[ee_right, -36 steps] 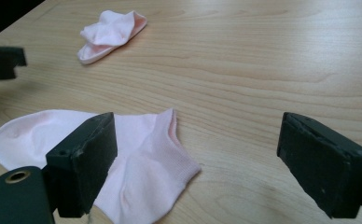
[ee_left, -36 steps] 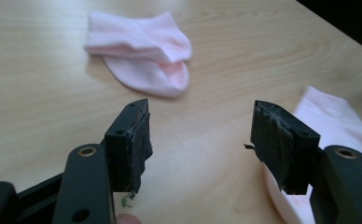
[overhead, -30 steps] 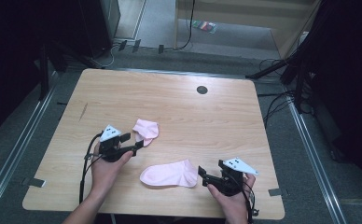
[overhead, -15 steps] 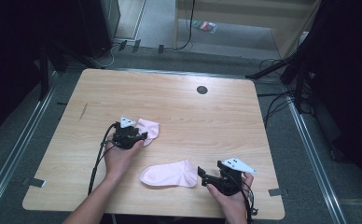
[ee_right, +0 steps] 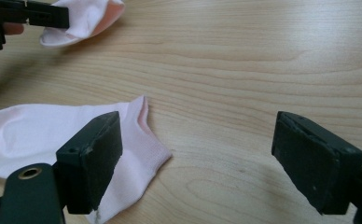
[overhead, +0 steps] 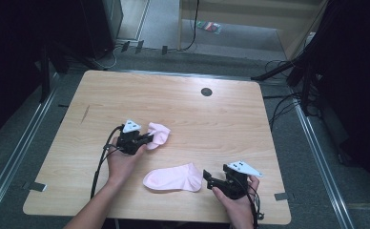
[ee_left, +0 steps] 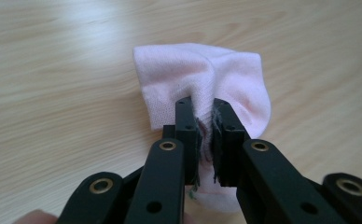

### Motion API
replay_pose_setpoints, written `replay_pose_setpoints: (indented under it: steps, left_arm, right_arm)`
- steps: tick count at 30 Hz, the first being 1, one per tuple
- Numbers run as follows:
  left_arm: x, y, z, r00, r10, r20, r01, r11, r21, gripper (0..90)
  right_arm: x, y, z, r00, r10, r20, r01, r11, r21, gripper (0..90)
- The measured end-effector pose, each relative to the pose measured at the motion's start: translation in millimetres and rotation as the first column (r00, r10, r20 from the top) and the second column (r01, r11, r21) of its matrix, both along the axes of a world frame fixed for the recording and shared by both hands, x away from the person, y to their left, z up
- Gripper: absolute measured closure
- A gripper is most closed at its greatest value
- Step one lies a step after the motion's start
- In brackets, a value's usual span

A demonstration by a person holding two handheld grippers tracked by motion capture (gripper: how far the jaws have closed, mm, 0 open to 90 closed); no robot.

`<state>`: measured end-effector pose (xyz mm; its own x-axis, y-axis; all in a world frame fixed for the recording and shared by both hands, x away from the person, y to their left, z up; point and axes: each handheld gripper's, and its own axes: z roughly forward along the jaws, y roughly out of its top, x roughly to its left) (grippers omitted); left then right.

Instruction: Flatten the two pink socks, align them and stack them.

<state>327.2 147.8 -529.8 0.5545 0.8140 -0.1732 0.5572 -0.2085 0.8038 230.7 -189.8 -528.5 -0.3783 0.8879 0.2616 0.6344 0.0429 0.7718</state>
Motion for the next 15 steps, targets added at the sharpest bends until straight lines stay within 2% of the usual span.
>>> replay_pose_setpoints:
  steps: [3,5,6,7,8,10,13,15]
  left_arm:
    - [-5.2,-13.0,4.6,0.9971,-0.075,0.013,0.075,0.9971,-0.007,83.3]
    - [-5.4,-20.3,3.0,0.9947,-0.101,0.013,0.101,0.9948,0.01,82.8]
    - [-5.2,-22.4,0.6,0.9943,-0.101,0.032,0.101,0.9946,0.026,80.7]
    - [-4.4,-23.5,-1.7,0.9939,-0.097,0.051,0.095,0.9947,0.039,75.5]
    - [-3.1,-23.2,-3.2,0.9946,-0.092,0.048,0.09,0.9953,0.036,64.1]
    - [-4.2,-19.7,-2.5,0.9953,-0.08,0.055,0.08,0.9968,0.009,45.4]
    - [-11.1,-12.4,0.0,0.9955,-0.083,0.046,0.085,0.9957,-0.037,47.9]
    - [-14.7,-10.8,-2.2,0.997,-0.074,0.022,0.074,0.9969,-0.027,52.3]
  right_arm:
    - [0.2,-0.4,0.5,1.0,-0.004,0.004,0.004,1.0,0.0,16.7]
    - [-0.4,-0.7,0.8,1.0,-0.007,0.005,0.007,1.0,0.0,16.8]
    - [-0.5,-1.0,0.9,0.9999,-0.004,0.01,0.004,1.0,-0.002,16.8]
    - [-1.0,-0.9,1.3,0.9999,-0.006,0.008,0.006,1.0,-0.001,16.8]
    - [-1.3,-1.1,1.5,0.9999,-0.007,0.009,0.007,1.0,0.003,16.9]
    - [-1.9,-0.8,2.5,0.9999,-0.011,0.011,0.011,1.0,0.006,18.4]
    - [-2.1,3.8,8.0,0.9987,0.001,0.051,0.001,1.0,-0.03,21.2]
    - [-0.7,9.8,14.3,0.9974,0.022,0.069,-0.02,1.0,-0.02,26.6]
